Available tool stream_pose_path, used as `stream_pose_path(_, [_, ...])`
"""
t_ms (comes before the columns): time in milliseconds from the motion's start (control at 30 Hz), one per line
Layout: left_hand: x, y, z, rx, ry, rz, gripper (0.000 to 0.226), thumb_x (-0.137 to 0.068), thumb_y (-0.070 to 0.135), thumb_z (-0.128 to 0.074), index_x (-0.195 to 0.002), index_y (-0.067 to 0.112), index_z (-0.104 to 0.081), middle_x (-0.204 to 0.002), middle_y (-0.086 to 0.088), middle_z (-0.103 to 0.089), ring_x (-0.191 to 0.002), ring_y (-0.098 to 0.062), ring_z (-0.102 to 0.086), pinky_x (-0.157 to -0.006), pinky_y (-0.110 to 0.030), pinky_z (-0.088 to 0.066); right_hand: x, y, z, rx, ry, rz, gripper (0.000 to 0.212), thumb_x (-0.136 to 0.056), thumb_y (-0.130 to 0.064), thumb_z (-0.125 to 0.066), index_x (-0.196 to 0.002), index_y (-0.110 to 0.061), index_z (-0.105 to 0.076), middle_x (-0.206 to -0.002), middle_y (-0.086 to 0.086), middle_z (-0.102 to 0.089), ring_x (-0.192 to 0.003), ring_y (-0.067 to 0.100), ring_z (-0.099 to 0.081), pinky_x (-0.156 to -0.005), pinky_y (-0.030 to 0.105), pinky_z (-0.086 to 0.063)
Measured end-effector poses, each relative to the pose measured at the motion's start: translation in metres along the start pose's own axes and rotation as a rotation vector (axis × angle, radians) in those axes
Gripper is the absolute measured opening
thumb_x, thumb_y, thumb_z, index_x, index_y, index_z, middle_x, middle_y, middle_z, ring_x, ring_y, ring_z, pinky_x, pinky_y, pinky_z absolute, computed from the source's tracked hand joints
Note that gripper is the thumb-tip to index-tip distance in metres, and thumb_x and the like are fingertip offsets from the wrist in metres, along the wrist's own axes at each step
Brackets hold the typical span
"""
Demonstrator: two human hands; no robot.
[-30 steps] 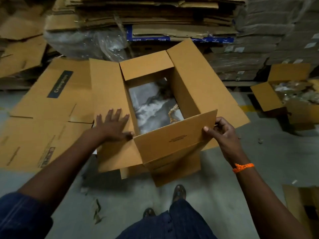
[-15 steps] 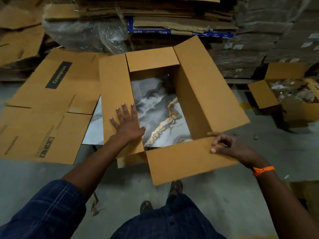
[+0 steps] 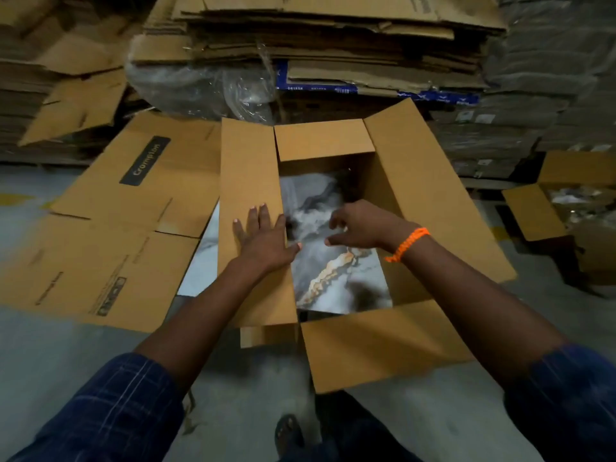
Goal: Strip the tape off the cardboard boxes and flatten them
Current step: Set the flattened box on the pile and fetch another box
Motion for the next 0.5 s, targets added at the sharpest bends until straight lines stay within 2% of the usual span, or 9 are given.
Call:
stream_pose_path(133, [-0.042,-0.005,0.030,-0.025,0.035,-0.038,0.082,-0.098,0.058,-0.049,-0.163,0.025,-0.012,-0.169,-0.014,0.012,-0.155,-0.035,0.015,-0.123,-0.060,0.001,-0.130,0.023,-0.014,-0.003,0.056,-0.018,0.056,-0.088,-0.040,-0.070,-0.133,-0.010,-0.057,-0.134,0.014,-0.060,-0.122,0.035,-0.057,-0.098,0.043,-0.050])
stream_pose_path(267, [-0.089,-0.005,0.049,-0.030,0.029,-0.041,0.081,-0.100,0.053,-0.050,-0.163,0.023,-0.007,-0.169,-0.013,0.013,-0.155,-0.034,0.016,-0.124,-0.056,-0.001,-0.205,0.051,-0.044,0.039,0.051,-0.125,0.086,-0.090,-0.035,-0.068,-0.156,-0.006,-0.020,-0.162,0.017,-0.022,-0.144,0.042,-0.029,-0.109,0.052,-0.042])
stream_pose_path(367, [-0.132,-0.005,0.062,-0.072,0.070,-0.047,0.086,-0.098,0.050,-0.052,-0.163,0.021,-0.003,-0.169,-0.014,0.013,-0.155,-0.034,0.013,-0.124,-0.056,-0.003,-0.238,0.068,-0.035,0.140,0.353,-0.102,0.085,-0.087,-0.035,-0.066,-0.155,-0.007,-0.022,-0.157,0.019,-0.029,-0.142,0.041,-0.031,-0.104,0.052,-0.043])
stream_pose_path(433, [-0.155,-0.006,0.065,-0.065,0.062,-0.040,0.097,-0.093,0.047,-0.059,-0.163,0.019,0.002,-0.168,-0.016,0.016,-0.155,-0.037,0.010,-0.123,-0.059,-0.007,-0.253,0.077,-0.014,0.137,0.562,-0.079,0.091,-0.084,-0.034,-0.064,-0.157,-0.006,-0.017,-0.163,0.022,-0.017,-0.148,0.044,-0.023,-0.106,0.055,-0.040])
stream_pose_path(500, [-0.170,-0.005,0.057,-0.096,0.029,-0.038,0.106,-0.089,0.045,-0.062,-0.161,0.017,0.009,-0.166,-0.017,0.022,-0.154,-0.040,0.011,-0.121,-0.065,-0.009,-0.276,0.090,0.007,0.140,0.619,-0.058,0.103,-0.081,-0.038,-0.069,-0.160,-0.008,-0.010,-0.167,0.018,-0.001,-0.153,0.041,-0.009,-0.113,0.058,-0.033])
Point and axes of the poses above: each hand's wrist, its own x-axis away from the middle knuckle, its own z-axis out of the back of the hand, y = z × x, the point moved 3 cm from there along -x, towards the middle knuckle
